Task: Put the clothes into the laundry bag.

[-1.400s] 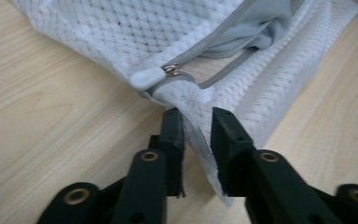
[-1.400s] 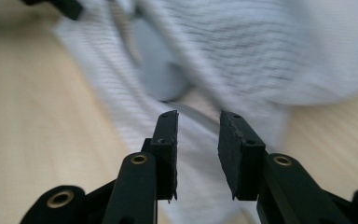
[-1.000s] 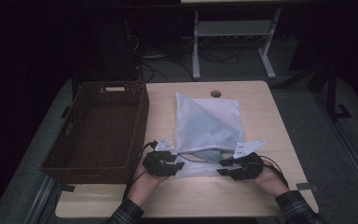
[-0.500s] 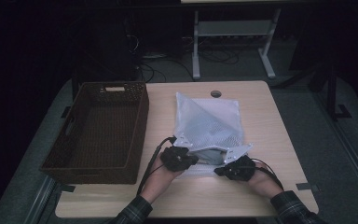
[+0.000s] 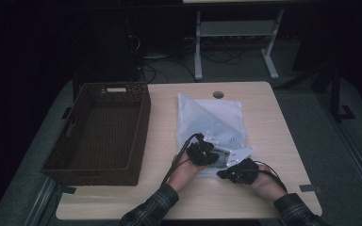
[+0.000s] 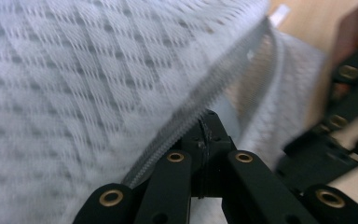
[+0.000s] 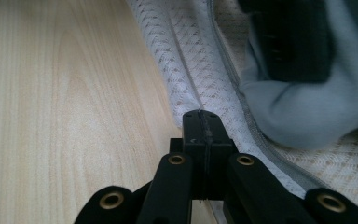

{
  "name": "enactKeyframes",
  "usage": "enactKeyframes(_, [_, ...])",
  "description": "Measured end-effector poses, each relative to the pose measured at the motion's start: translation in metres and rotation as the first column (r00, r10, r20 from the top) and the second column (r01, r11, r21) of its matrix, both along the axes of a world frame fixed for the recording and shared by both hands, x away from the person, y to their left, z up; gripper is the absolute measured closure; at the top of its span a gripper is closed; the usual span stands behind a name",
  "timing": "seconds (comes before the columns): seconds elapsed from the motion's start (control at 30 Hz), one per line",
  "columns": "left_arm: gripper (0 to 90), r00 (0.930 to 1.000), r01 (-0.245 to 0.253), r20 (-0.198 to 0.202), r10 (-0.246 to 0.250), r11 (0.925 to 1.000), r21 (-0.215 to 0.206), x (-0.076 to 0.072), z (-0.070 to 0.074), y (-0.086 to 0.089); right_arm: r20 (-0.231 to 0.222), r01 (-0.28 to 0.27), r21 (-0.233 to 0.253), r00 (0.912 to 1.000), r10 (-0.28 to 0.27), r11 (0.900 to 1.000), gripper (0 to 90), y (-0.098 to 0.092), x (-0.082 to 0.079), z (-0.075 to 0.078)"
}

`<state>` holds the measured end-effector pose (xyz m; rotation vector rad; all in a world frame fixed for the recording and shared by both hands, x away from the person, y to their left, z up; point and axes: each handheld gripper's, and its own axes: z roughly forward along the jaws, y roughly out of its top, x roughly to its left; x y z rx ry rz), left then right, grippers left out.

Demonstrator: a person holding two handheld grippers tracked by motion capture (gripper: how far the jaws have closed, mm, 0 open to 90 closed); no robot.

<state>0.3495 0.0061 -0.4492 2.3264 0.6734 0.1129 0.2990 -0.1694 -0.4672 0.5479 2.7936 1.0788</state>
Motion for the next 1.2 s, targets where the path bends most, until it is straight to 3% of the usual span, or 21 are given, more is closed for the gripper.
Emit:
enactKeyframes(0.37, [90.0,0.9973,-0.066,0.035,0.064,0.9963,0.055,0.027,-0.003,-0.017,-0.015,0.002,-0.007,0.9999,-0.002,1.000,90.0,0.001,0.000,0.001])
enactKeyframes(0.9, [90.0,0.9812,-0.190,0.042,0.188,0.9810,0.040,0.073,-0.006,-0.015,-0.018,0.003,-0.008,0.9998,-0.003,1.000,90.0,0.001,0.000,0.001])
enactKeyframes(1.03, [90.0,0.9813,-0.191,0.031,0.190,0.9814,0.021,0.076,-0.007,-0.013,-0.014,0.002,-0.008,0.9999,-0.002,1.000,90.0,0.001,0.000,0.001])
enactKeyframes(1.2, [85.6,0.9871,-0.160,0.014,0.160,0.9872,0.002,0.068,-0.001,-0.008,-0.014,0.001,-0.005,0.9999,-0.001,1.000,90.0,0.000,0.000,0.001])
